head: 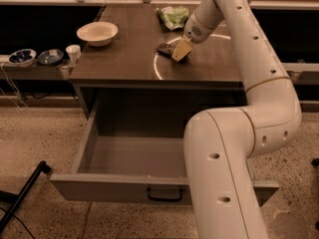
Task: Place rxbar chocolate into top drawer
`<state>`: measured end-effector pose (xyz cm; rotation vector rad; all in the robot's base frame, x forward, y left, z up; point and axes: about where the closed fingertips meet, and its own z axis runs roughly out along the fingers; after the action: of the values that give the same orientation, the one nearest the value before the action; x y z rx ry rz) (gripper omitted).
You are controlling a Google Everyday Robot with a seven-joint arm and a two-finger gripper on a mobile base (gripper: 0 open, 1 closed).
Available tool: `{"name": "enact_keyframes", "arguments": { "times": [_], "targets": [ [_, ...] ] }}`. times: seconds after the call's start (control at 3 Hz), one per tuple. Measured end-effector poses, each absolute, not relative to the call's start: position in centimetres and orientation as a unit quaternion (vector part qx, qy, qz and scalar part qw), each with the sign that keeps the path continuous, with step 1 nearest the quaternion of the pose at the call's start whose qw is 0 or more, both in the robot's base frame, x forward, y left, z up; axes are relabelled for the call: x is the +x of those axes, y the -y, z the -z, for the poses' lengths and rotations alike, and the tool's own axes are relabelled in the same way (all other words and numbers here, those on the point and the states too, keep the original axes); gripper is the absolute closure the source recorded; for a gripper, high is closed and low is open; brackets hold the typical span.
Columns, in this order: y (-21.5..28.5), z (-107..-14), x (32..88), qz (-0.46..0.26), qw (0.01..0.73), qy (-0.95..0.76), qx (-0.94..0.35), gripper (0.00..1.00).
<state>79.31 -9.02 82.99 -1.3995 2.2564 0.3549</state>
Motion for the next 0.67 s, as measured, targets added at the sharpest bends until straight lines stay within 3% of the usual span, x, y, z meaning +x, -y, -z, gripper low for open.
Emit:
{"name": "enact_keyframes", "arguments": {
  "times": [0.33, 0.67],
  "targets": [
    [9.3, -86.0, 77.8, -0.146, 0.258, -0.787, -0.541, 1.00],
    [10.7, -90.7, 75.4, -0.165, 0.311, -0.735, -0.579, 1.00]
  ]
}}
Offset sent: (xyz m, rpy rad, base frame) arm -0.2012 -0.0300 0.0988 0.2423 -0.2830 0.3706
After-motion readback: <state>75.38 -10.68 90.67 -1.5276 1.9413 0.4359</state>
